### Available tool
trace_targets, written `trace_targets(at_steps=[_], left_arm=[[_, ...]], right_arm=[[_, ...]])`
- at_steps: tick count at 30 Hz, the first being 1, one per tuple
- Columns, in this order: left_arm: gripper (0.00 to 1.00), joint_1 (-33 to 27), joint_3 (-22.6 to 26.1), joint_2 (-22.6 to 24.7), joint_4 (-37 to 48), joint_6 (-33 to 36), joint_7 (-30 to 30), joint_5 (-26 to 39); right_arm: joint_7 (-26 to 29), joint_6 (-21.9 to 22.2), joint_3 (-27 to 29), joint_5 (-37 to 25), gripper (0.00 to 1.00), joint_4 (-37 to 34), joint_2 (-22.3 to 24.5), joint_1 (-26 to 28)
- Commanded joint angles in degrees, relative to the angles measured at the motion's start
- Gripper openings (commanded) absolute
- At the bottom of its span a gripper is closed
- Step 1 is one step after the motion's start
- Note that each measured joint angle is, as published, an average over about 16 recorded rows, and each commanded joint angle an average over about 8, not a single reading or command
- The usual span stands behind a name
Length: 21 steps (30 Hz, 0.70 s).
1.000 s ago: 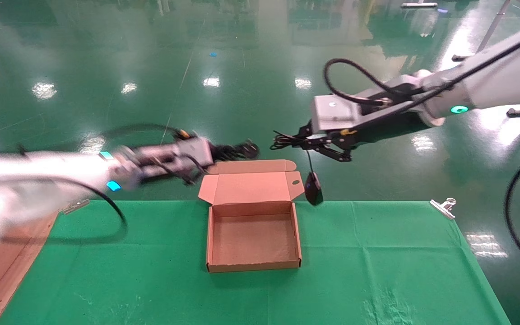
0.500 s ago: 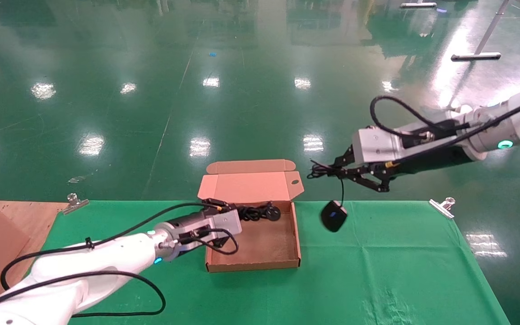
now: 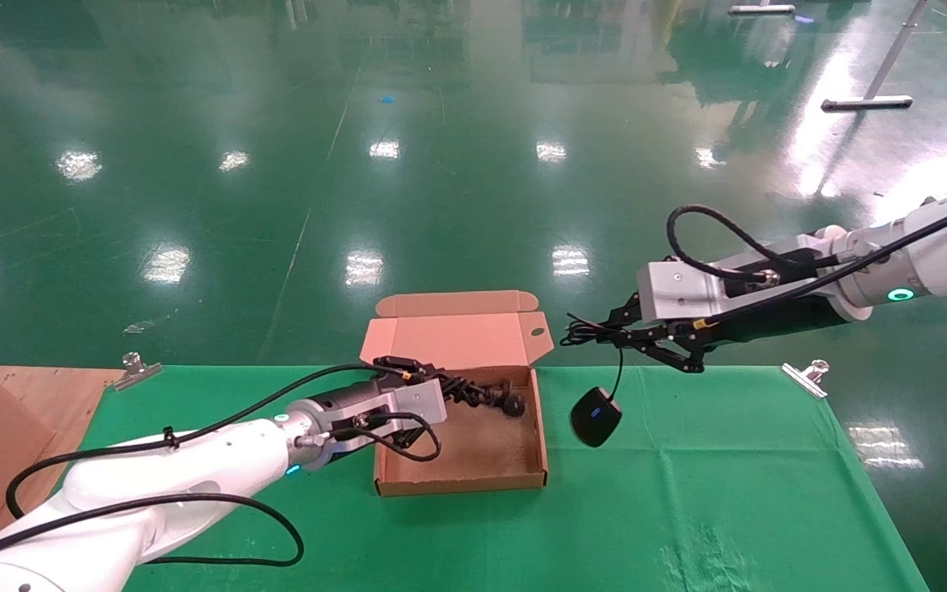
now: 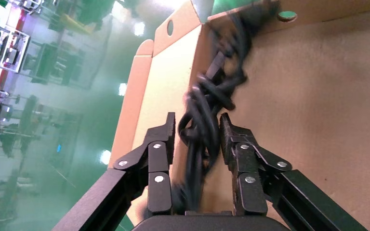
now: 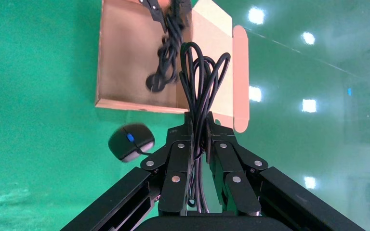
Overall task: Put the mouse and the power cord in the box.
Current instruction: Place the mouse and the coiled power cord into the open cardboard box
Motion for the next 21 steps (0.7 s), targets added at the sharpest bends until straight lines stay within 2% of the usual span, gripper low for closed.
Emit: trace_targets(at_steps=[1,6,11,21], left_arm=[[1.00,0.00,0.90,-0.01,-0.18,-0.43,-0.16,-0.65],[1.00,-0.55,2.61,-0.32,0.13,0.50,-0.83,-2.58],[1.00,-2.41,2.18,-2.14,2.37,4.45,-1.19,-5.44],[1.00,-5.24,-1.98,-12.62,5.90,18.37,1.05,-11.66]], right_arm=[[-0.12,-0.09,0.01,0.04,0.00,-0.31,-0.18,-0.01],[0.14,-0.24,-0.08,0.01,0.00,-0.44,-1.47,0.47],[0.78,0.24,-0.21,-0.09,0.00,-0.29,-3.60,1.06],[3.46,2.97,-0.94,-0.07,0.00,1.56,-10.19,0.16]])
